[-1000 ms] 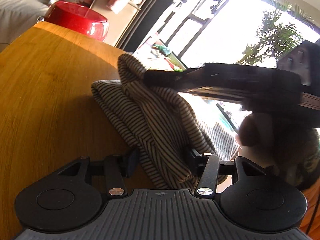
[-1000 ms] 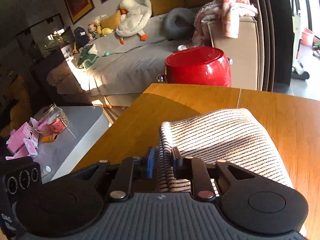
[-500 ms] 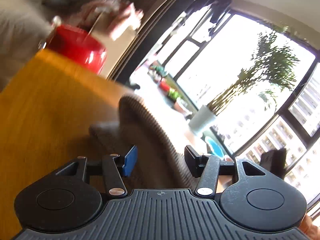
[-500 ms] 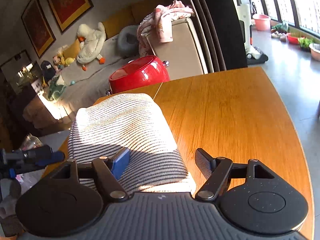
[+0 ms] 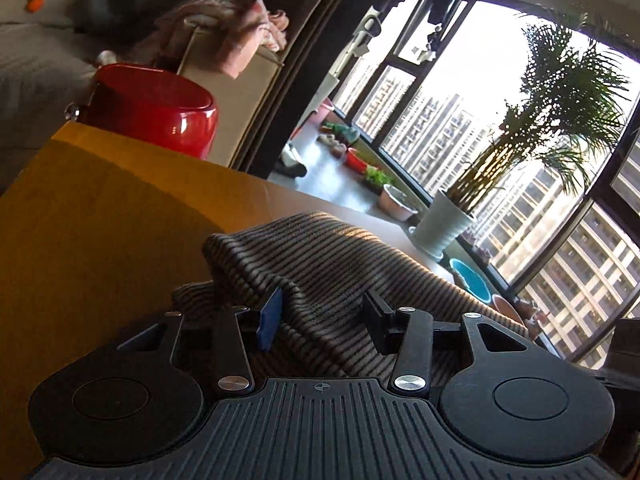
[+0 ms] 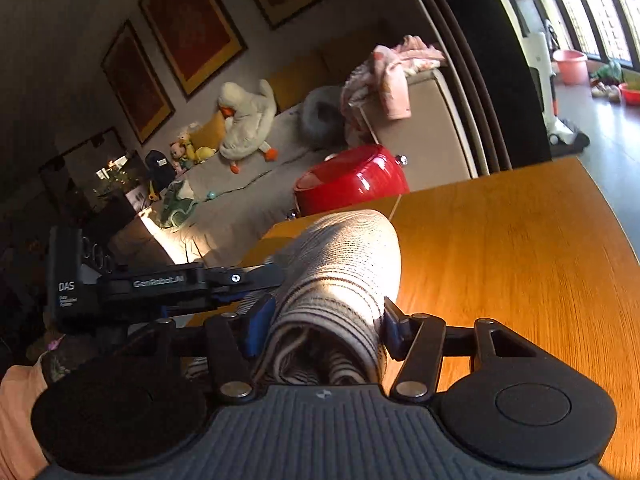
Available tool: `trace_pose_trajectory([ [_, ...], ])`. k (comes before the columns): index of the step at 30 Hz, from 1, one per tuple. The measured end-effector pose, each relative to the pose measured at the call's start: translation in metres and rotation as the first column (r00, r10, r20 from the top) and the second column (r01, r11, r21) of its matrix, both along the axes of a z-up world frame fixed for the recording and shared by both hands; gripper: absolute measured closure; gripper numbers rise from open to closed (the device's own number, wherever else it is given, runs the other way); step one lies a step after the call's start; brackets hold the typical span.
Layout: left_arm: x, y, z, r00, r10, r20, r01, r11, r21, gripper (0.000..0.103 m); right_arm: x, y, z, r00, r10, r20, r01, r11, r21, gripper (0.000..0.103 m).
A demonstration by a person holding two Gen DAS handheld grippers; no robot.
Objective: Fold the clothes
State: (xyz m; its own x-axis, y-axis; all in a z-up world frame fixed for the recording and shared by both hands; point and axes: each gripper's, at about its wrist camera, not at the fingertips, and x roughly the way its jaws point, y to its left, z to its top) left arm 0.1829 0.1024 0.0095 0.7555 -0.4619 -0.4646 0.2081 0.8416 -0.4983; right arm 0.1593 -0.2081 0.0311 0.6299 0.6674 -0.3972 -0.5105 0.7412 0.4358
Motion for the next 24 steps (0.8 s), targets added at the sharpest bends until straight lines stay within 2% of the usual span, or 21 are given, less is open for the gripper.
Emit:
trace_pose_trajectory([
  [2,-0.003,0.004,-0.001,1.0,0.002,0.007,-0.002,1.0,-0.004,0.055,-0.002,0.011,-0.004,1.0,0.001,0.012,0.0,0.996,-0.09,0.048],
  [5,-0.006,0.007,-0.005,1.0,-0.012,0.013,0.013,1.0,-0.02,0.059,-0.002,0.026,-0.017,1.0,-0.017,0.001,0.017,0.967,-0.253,0.047],
  [10,-0.005,0.009,-0.009,1.0,-0.02,0.02,0.021,0.999,-0.038,0.061,-0.004,0.02,-0.011,1.0,-0.008,0.0,0.008,0.971,-0.239,0.042],
  [12,-0.005,0.012,-0.011,0.999,-0.023,0.023,0.024,0.998,-0.05,0.062,-0.009,0.018,0.003,0.998,-0.02,0.057,0.034,0.967,-0.254,0.042],
  [15,-0.004,0.015,-0.013,1.0,-0.021,0.023,0.022,0.997,-0.068,0.063,-0.02,0.02,0.028,0.987,-0.027,0.16,0.062,0.975,-0.214,0.042],
  [17,-0.004,0.016,-0.014,1.0,-0.019,0.021,0.02,0.997,-0.076,0.063,-0.027,0.033,0.036,0.981,0.029,0.191,0.013,0.976,-0.217,0.042],
  [19,-0.005,0.016,-0.014,1.0,-0.017,0.022,0.019,0.997,-0.073,0.063,-0.029,0.054,0.026,0.981,0.093,0.168,-0.04,0.955,-0.294,0.042],
  [21,-0.006,0.016,-0.014,1.0,-0.016,0.023,0.017,0.997,-0.072,0.064,-0.031,0.077,0.009,0.981,0.141,0.134,-0.079,0.918,-0.388,0.042],
  [23,-0.006,0.017,-0.014,1.0,-0.015,0.023,0.016,0.997,-0.071,0.065,-0.039,0.089,-0.009,0.976,0.149,0.16,-0.067,0.899,-0.432,0.041],
  [24,-0.006,0.017,-0.014,1.0,-0.015,0.023,0.017,0.997,-0.071,0.065,-0.041,0.088,-0.007,0.974,0.152,0.167,-0.066,0.899,-0.434,0.042],
])
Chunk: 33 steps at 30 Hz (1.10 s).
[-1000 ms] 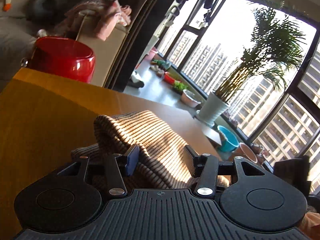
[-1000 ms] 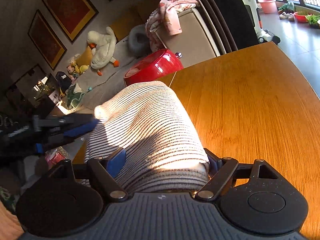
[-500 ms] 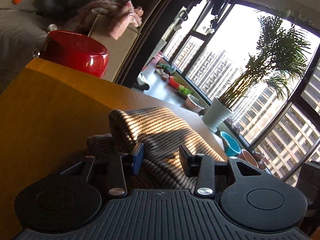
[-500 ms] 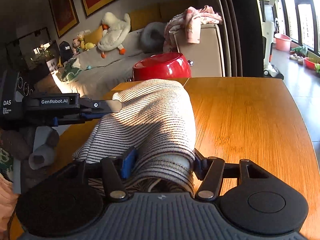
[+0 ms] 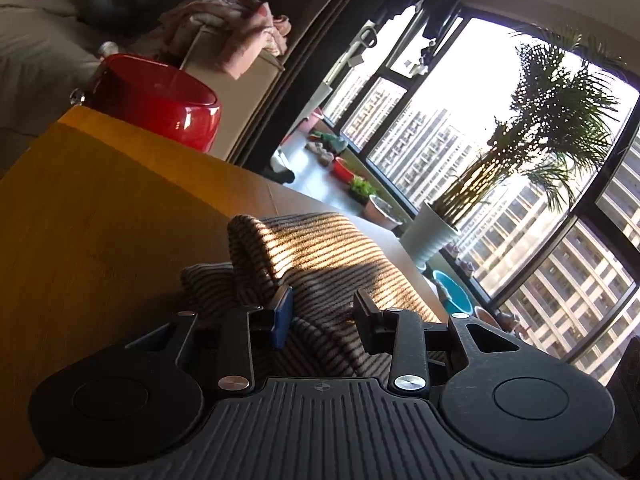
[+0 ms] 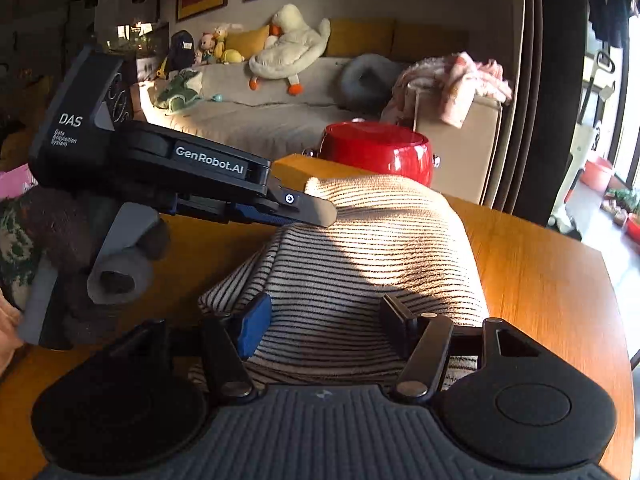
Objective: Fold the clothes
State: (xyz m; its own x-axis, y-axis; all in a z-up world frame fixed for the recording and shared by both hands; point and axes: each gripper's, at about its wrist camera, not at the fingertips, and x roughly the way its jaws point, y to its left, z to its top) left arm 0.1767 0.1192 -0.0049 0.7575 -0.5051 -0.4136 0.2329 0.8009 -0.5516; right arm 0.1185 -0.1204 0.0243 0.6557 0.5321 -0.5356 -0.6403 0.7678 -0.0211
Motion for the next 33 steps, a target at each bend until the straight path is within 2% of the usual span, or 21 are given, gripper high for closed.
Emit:
trace_pose_trajectory([
  [2,0.0,0.0,0.0,1.0,-0.001,0.0,0.001,1.0,0.0,0.065,0.0,-0.005,0.007,1.0,0.004,-0.005,-0.004,1.0,0.017,0.042],
  [4,0.0,0.0,0.0,1.0,-0.001,0.003,0.001,1.0,0.002,0.065,0.005,-0.021,0.018,1.0,-0.015,-0.023,0.016,0.998,0.067,0.031],
  [7,0.0,0.0,0.0,1.0,0.0,0.004,0.0,1.0,0.002,0.065,0.02,-0.05,0.026,0.991,-0.133,-0.025,0.135,0.982,0.133,0.02],
  [10,-0.002,0.0,0.0,1.0,0.001,0.003,-0.001,1.0,0.003,0.065,0.044,-0.075,0.007,0.963,-0.219,-0.156,0.246,0.952,0.182,0.019],
  [12,-0.004,0.0,0.001,1.0,0.006,-0.003,-0.006,1.0,0.003,0.065,0.053,-0.083,-0.016,0.942,-0.225,-0.25,0.28,0.936,0.212,0.018],
  [14,-0.007,0.002,0.002,1.0,0.022,-0.02,-0.021,1.0,0.013,0.062,0.055,-0.091,-0.031,0.924,-0.191,-0.33,0.295,0.907,0.301,0.017],
  [15,-0.009,0.002,0.002,0.999,0.03,-0.028,-0.029,0.999,0.018,0.059,0.054,-0.087,-0.032,0.929,-0.176,-0.327,0.279,0.913,0.299,0.018],
  [16,-0.01,0.003,0.002,0.999,0.038,-0.036,-0.037,0.999,0.023,0.04,0.053,-0.084,-0.033,0.933,-0.161,-0.323,0.262,0.918,0.297,0.021],
  [17,-0.012,0.004,0.001,0.998,0.045,-0.043,-0.044,0.999,0.028,0.035,0.052,-0.08,-0.035,0.936,-0.146,-0.319,0.245,0.924,0.295,0.024],
  [19,-0.016,0.006,-0.002,0.997,0.058,-0.053,-0.056,0.998,0.03,0.035,0.047,-0.074,-0.033,0.942,-0.139,-0.304,0.229,0.931,0.284,0.028],
  [22,-0.023,0.006,-0.001,0.997,0.059,-0.051,-0.058,0.998,0.029,0.035,0.046,-0.074,-0.033,0.945,-0.14,-0.295,0.226,0.932,0.282,0.029],
  [27,-0.034,0.0,0.01,0.998,0.047,-0.036,-0.044,0.996,0.073,0.039,0.043,-0.075,-0.034,0.946,-0.158,-0.284,0.242,0.926,0.289,0.029],
  [30,-0.048,0.0,0.012,0.998,0.032,-0.047,-0.028,0.997,0.078,0.045,0.039,-0.073,-0.032,0.947,-0.175,-0.268,0.251,0.926,0.281,0.029],
  [33,-0.06,0.001,0.007,0.997,0.001,-0.075,0.003,0.999,0.053,0.056,0.027,-0.075,-0.028,0.953,-0.188,-0.237,0.251,0.929,0.273,0.028],
])
